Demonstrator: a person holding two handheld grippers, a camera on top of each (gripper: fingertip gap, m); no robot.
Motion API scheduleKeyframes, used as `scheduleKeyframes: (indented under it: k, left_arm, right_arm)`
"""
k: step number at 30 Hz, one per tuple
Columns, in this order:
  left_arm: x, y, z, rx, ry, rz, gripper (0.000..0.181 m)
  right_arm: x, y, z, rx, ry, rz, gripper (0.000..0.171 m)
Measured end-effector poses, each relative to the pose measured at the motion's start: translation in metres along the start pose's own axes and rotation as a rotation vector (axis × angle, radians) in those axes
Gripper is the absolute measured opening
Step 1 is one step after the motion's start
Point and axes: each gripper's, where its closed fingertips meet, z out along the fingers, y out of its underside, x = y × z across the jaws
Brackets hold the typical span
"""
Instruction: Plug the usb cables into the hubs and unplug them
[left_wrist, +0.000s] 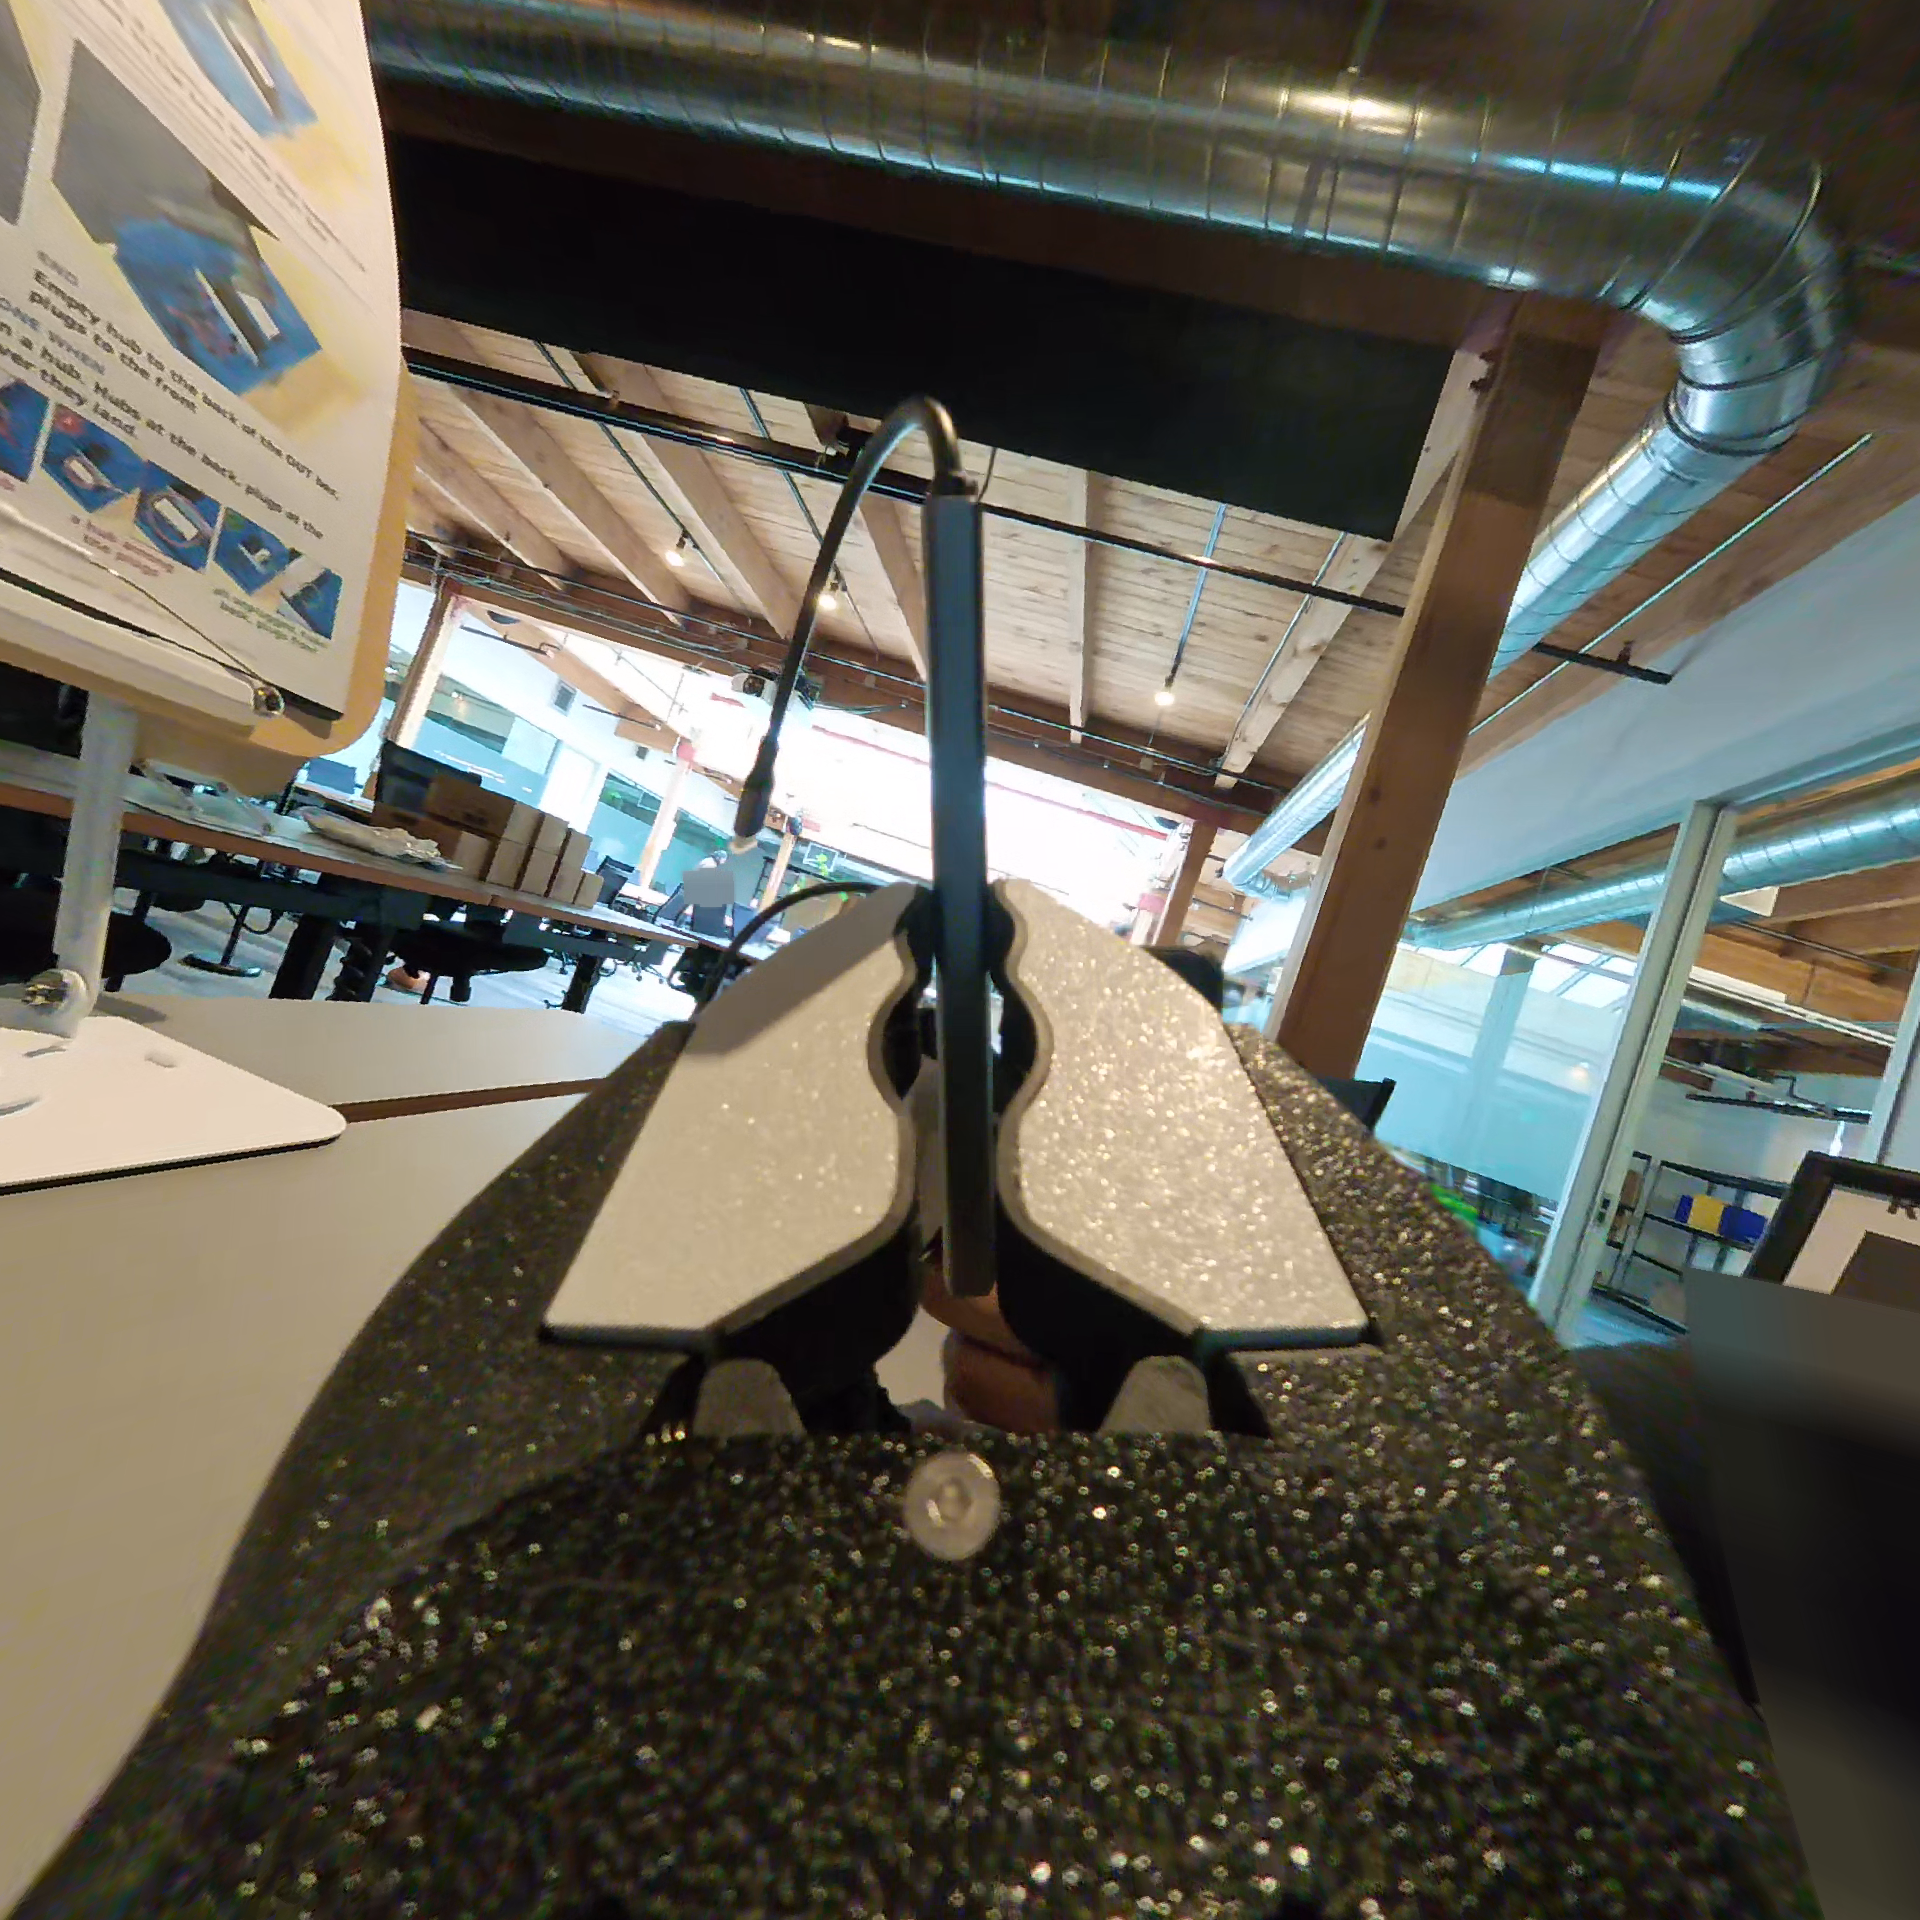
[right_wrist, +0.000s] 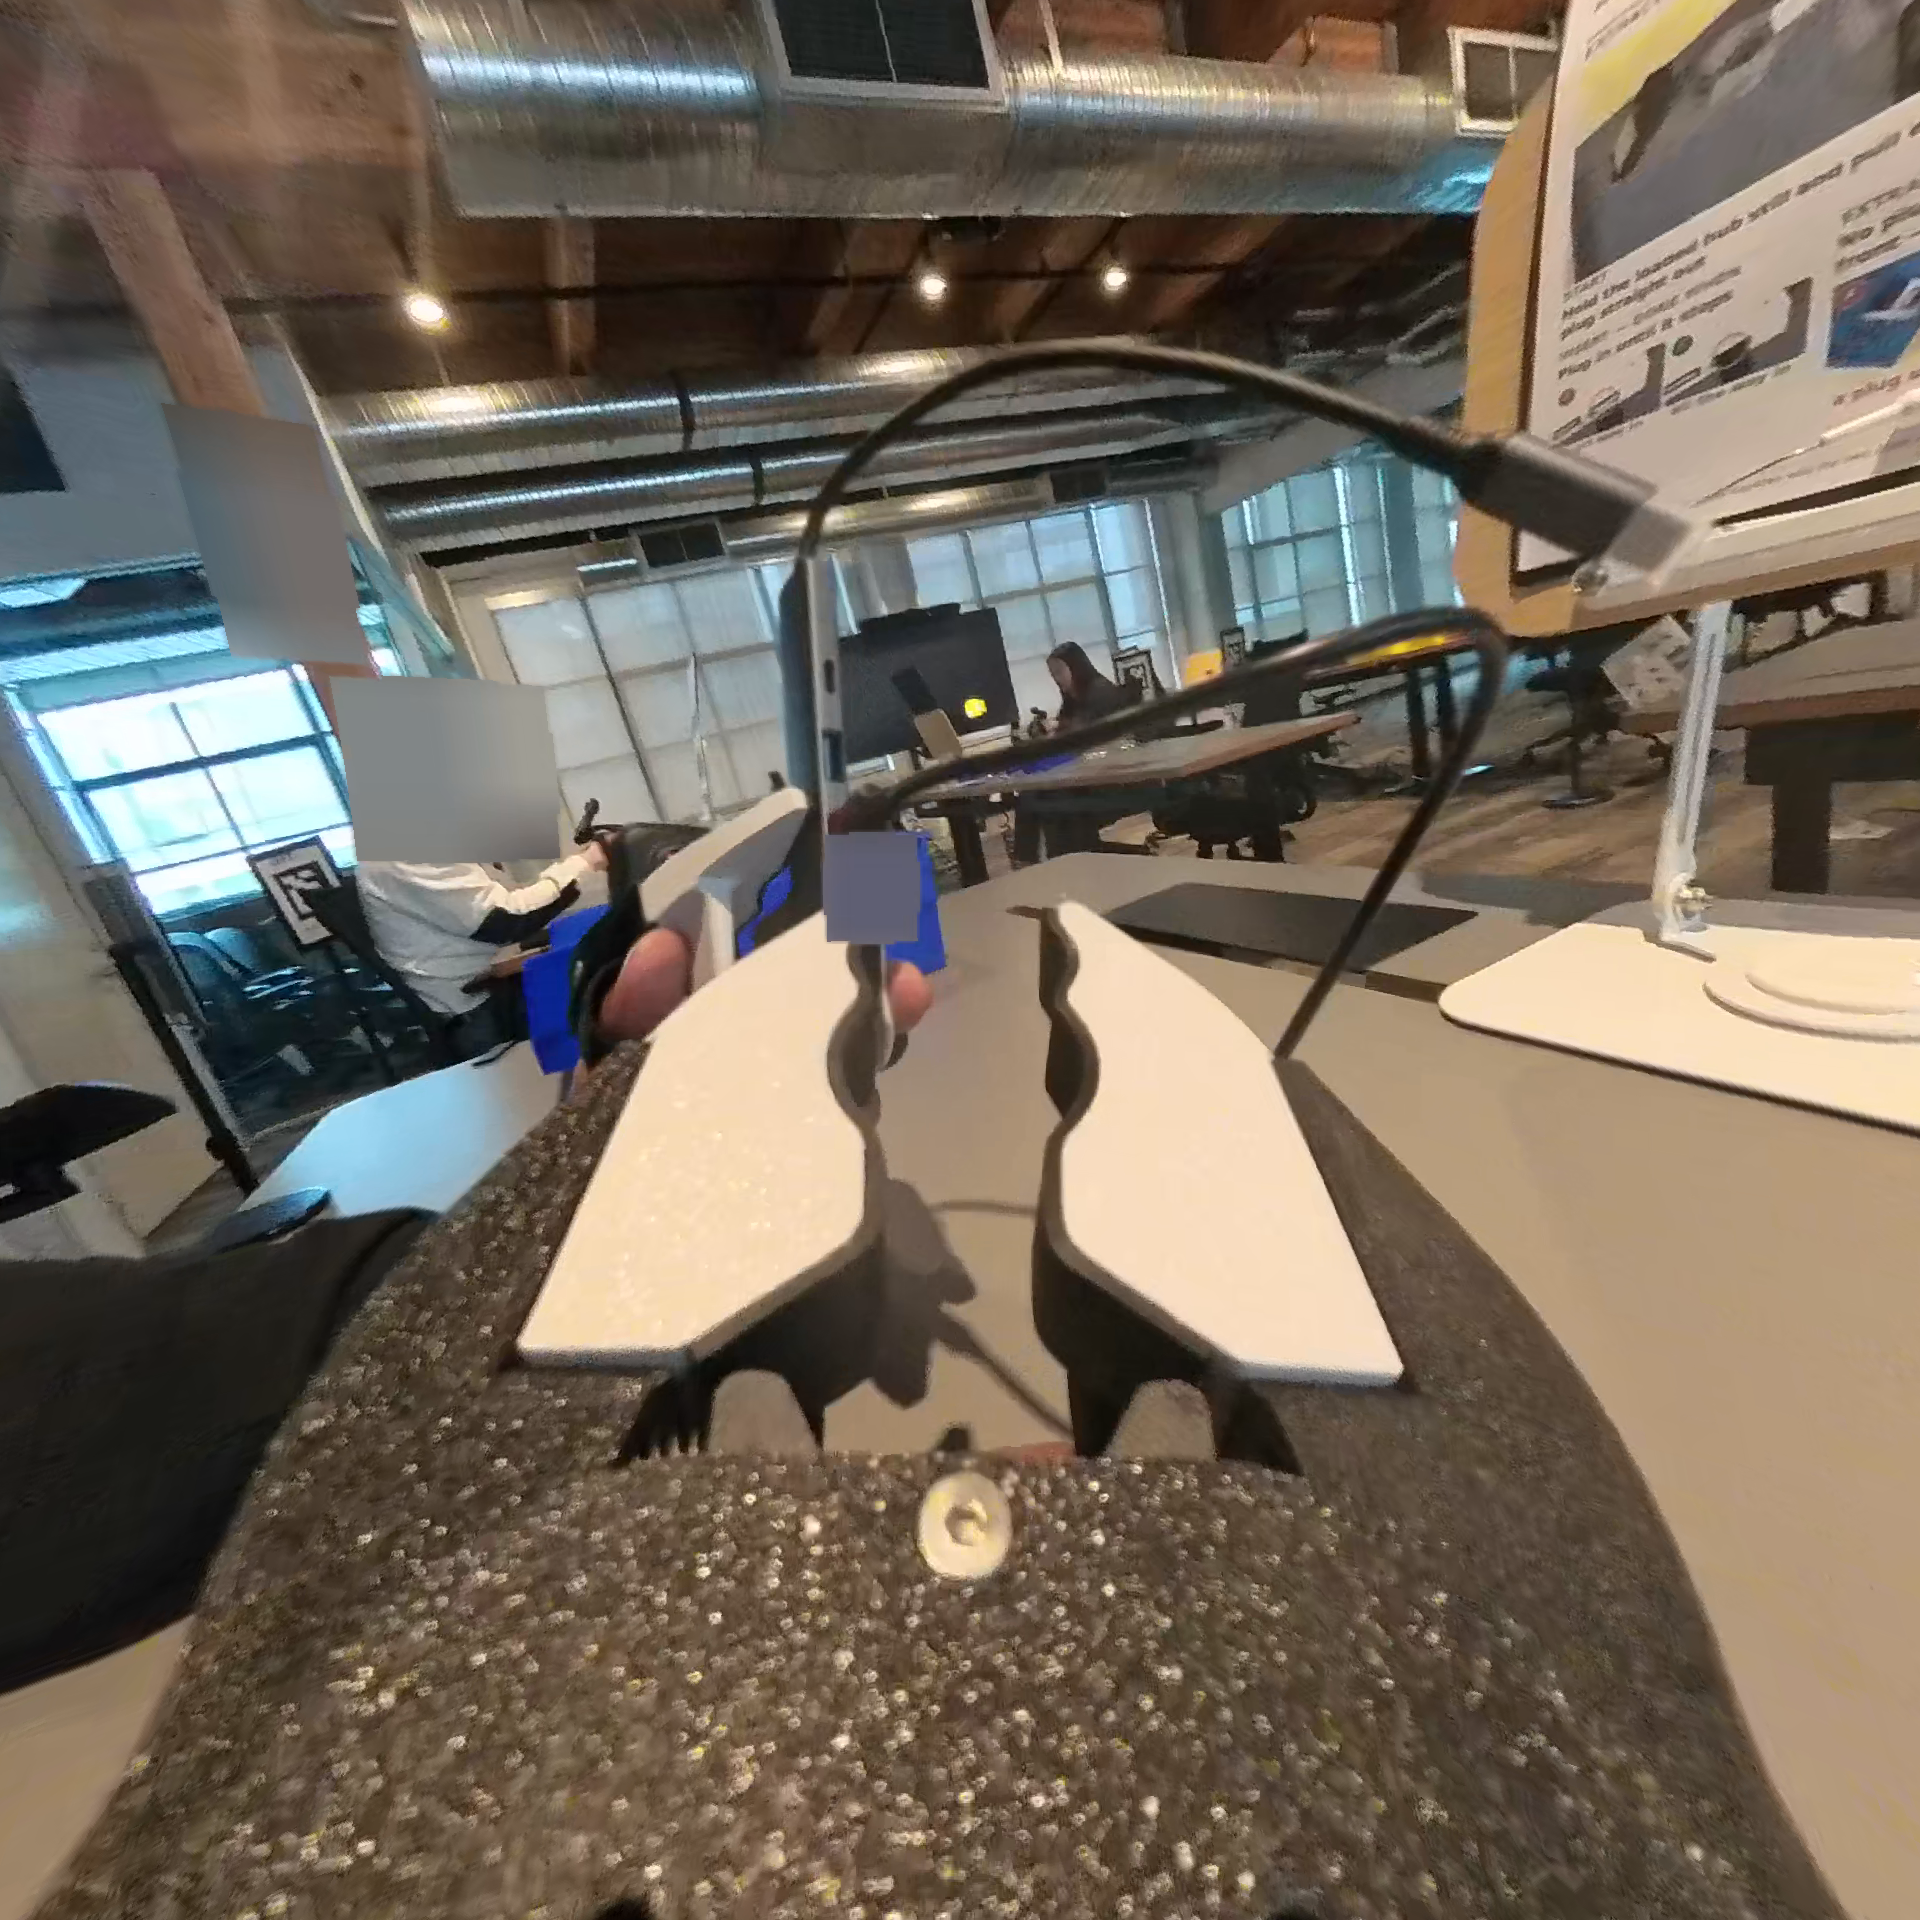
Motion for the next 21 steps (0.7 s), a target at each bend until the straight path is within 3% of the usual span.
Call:
scheduleKeyframes:
  k: [21]
  left_arm:
    - [0.009, -0.006, -0.007, -0.019, -0.079, 0.067, 0.009]
  right_arm:
    - [-0.032, 0.017, 0.007, -0.085, -0.116, -0.105, 0.029]
